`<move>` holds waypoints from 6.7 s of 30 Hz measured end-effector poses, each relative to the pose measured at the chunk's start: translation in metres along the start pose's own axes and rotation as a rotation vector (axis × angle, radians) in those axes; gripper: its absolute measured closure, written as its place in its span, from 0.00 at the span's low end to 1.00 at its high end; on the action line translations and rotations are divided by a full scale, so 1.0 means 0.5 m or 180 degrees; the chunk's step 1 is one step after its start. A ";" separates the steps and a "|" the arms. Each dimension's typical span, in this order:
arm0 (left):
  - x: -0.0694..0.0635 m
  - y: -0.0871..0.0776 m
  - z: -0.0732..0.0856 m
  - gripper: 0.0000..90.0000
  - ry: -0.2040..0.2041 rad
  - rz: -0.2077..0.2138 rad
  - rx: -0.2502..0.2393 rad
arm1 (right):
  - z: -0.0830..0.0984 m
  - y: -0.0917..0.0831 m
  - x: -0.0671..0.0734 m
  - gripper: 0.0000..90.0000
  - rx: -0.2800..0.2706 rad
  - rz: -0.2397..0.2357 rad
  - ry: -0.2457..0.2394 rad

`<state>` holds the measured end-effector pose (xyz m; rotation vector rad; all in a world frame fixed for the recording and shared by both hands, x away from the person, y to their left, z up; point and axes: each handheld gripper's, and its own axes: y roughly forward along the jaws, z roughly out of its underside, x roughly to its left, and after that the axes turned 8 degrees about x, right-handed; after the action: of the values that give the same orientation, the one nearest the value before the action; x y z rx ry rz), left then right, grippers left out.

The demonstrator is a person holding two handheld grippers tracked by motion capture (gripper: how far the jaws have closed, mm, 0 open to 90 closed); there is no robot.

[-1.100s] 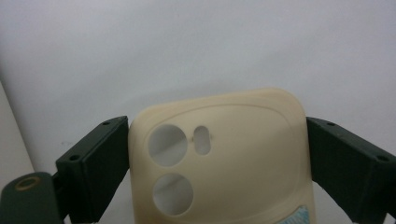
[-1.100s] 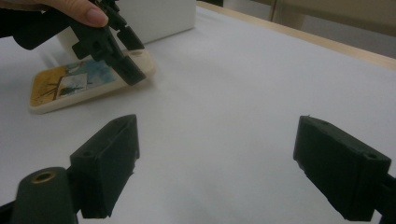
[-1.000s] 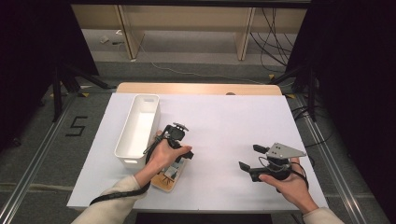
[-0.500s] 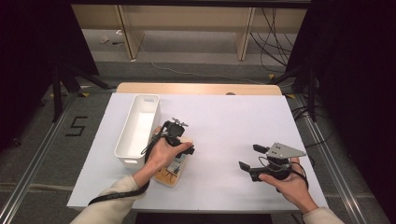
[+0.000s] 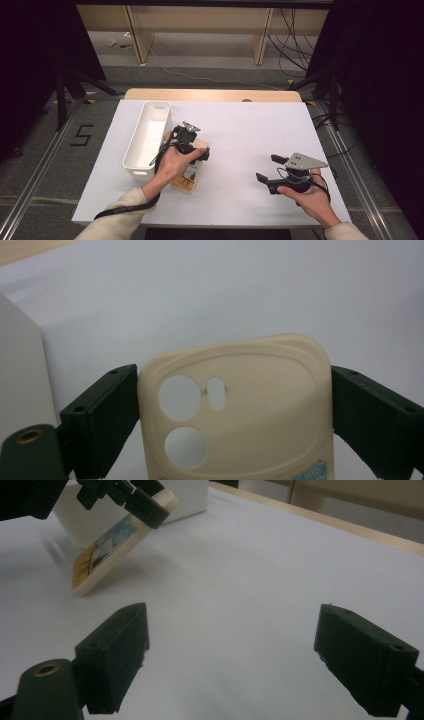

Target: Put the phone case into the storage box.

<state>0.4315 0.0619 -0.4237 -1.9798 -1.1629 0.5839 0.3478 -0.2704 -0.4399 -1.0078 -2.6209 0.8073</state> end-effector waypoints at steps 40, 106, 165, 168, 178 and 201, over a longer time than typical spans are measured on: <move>0.020 -0.065 -0.027 0.12 -0.0212 -0.0065 -0.0857 | 0.000 0.000 0.000 0.17 -0.0015 0.0008 0.0010; 0.053 -0.125 -0.071 0.12 -0.0255 -0.0139 -0.1334 | -0.002 -0.003 -0.001 0.17 -0.0086 0.0060 0.0042; 0.093 -0.148 -0.104 0.12 -0.0268 -0.0223 -0.1509 | -0.001 -0.003 -0.002 0.17 -0.0077 0.0065 0.0038; 0.094 -0.150 -0.105 0.12 -0.0269 -0.0225 -0.1512 | -0.001 -0.002 -0.002 0.17 -0.0077 0.0065 0.0039; 0.101 -0.155 -0.107 0.12 -0.0274 -0.0246 -0.1529 | -0.001 -0.001 -0.003 0.17 -0.0084 0.0057 0.0037; 0.118 -0.168 -0.111 0.12 -0.0262 -0.0302 -0.1560 | -0.001 -0.001 -0.003 0.17 -0.0077 0.0052 0.0037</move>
<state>0.4536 0.1181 -0.3239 -2.3029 -1.5554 0.3542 0.3486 -0.2714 -0.4395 -1.0384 -2.6222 0.7727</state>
